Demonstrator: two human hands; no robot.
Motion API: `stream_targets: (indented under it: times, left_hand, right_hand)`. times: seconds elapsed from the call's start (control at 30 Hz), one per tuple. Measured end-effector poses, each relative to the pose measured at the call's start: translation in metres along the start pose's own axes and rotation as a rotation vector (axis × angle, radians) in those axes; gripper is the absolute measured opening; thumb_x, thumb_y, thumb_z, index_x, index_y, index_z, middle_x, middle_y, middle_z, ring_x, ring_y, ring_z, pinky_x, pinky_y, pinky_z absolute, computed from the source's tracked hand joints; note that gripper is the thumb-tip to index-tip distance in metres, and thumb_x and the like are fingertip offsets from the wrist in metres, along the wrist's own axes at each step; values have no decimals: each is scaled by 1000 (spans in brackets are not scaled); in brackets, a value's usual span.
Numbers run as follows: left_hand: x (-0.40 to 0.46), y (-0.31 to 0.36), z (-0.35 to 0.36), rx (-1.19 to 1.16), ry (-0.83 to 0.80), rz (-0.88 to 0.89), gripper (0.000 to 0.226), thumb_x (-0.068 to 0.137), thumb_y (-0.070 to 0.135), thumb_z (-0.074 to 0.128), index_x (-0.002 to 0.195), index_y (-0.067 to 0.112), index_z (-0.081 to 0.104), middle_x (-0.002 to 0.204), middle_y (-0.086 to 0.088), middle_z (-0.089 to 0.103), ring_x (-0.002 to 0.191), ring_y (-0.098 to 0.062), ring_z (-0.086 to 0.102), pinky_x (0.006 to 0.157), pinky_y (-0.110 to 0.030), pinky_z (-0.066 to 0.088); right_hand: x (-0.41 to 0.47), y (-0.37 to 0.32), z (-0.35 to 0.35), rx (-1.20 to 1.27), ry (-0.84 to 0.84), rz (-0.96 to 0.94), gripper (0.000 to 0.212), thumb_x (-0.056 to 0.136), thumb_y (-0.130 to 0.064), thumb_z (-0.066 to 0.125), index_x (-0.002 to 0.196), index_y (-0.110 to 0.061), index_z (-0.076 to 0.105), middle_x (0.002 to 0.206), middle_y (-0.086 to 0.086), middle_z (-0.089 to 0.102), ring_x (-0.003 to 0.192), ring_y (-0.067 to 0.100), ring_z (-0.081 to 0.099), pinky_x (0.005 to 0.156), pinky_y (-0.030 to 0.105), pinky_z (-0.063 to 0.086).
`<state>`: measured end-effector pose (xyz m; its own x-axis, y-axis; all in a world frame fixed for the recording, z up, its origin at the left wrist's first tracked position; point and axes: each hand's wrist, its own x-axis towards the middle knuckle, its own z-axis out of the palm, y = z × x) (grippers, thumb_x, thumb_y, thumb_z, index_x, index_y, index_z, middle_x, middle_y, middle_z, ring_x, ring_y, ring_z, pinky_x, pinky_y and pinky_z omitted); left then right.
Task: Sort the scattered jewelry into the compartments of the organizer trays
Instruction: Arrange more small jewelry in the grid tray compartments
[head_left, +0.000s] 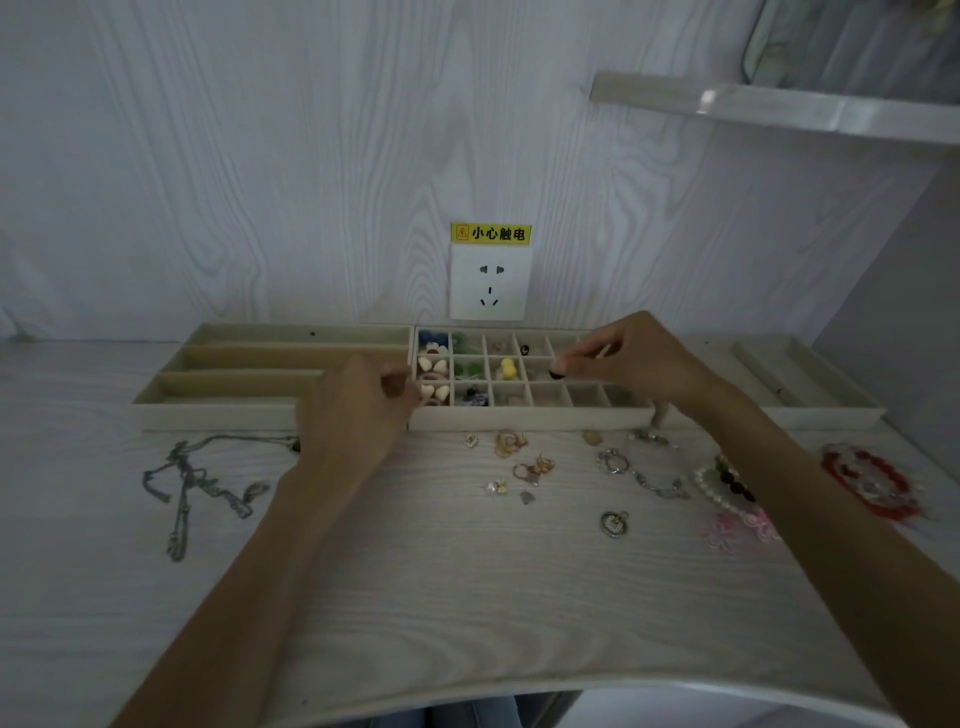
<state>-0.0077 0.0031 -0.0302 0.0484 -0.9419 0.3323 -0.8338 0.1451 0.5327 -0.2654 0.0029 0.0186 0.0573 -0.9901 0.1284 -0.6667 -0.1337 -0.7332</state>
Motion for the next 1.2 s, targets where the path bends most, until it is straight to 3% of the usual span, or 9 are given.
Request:
stream_targets:
  times: [0.17, 0.3, 0.4, 0.53, 0.7, 0.87, 0.97, 1.1, 1.2]
  left_hand:
    - [-2, 2, -2, 6, -6, 6, 22, 88, 41, 59, 104, 31, 70, 88, 7, 67, 80, -15, 58, 58, -23, 31]
    - [-2, 2, -3, -7, -11, -1, 25, 88, 41, 60, 108, 31, 69, 93, 8, 69, 82, -12, 58, 58, -23, 31]
    - [-1, 2, -3, -33, -24, -14, 28, 87, 41, 61, 113, 31, 67, 99, 8, 69, 93, -16, 61, 66, -24, 34]
    - [-1, 2, -3, -21, -19, -19, 27, 87, 42, 61, 111, 31, 68, 97, 8, 69, 95, -19, 62, 66, -24, 33]
    - [-1, 2, -3, -38, -24, 0, 28, 87, 41, 61, 112, 30, 67, 97, 7, 69, 92, -17, 61, 67, -24, 34]
    - [1, 1, -2, -27, -44, -12, 15, 86, 42, 62, 91, 29, 69, 79, 8, 65, 82, -15, 60, 62, -25, 32]
    - [1, 0, -3, -26, -44, 4, 18, 86, 41, 62, 73, 30, 58, 72, 9, 62, 76, -16, 59, 58, -25, 30]
    - [0, 0, -3, -18, -36, 18, 27, 86, 40, 62, 64, 25, 56, 66, 7, 61, 70, -15, 59, 52, -23, 27]
    - [0, 0, -3, -17, -28, 21, 24, 86, 40, 62, 71, 21, 63, 69, 5, 64, 70, -15, 60, 52, -23, 28]
  right_hand:
    - [15, -4, 1, -76, -165, 23, 22, 73, -27, 78, 91, -15, 76, 88, -3, 74, 83, 0, 66, 79, 14, 49]
    - [22, -8, -12, -77, -190, 28, 17, 75, -21, 77, 90, -13, 76, 83, -1, 74, 75, -4, 65, 71, 5, 47]
    - [22, -11, -14, -123, -257, 28, 16, 76, -16, 75, 90, -8, 75, 73, -2, 72, 62, -3, 64, 65, 8, 47]
    - [22, -11, -1, -254, -283, -36, 12, 76, -20, 76, 88, -18, 76, 70, -8, 70, 57, -6, 59, 62, 9, 43]
    - [27, -5, 11, -359, -259, -56, 14, 74, -25, 77, 87, -20, 77, 62, -7, 63, 58, 6, 49, 62, 24, 40]
    - [27, -2, 15, -496, -230, -61, 15, 76, -28, 76, 90, -22, 76, 57, -18, 55, 51, 0, 47, 53, 17, 34]
    - [26, -2, 16, -518, -201, -70, 15, 76, -30, 76, 89, -24, 76, 58, -15, 57, 52, 1, 48, 54, 20, 38]
    - [25, -2, 18, -525, -170, -80, 14, 74, -32, 77, 87, -25, 76, 59, -11, 59, 53, 2, 49, 50, 19, 36]
    - [23, -3, 19, -540, -129, -84, 15, 71, -34, 79, 84, -26, 76, 60, -13, 58, 55, 2, 50, 48, 17, 32]
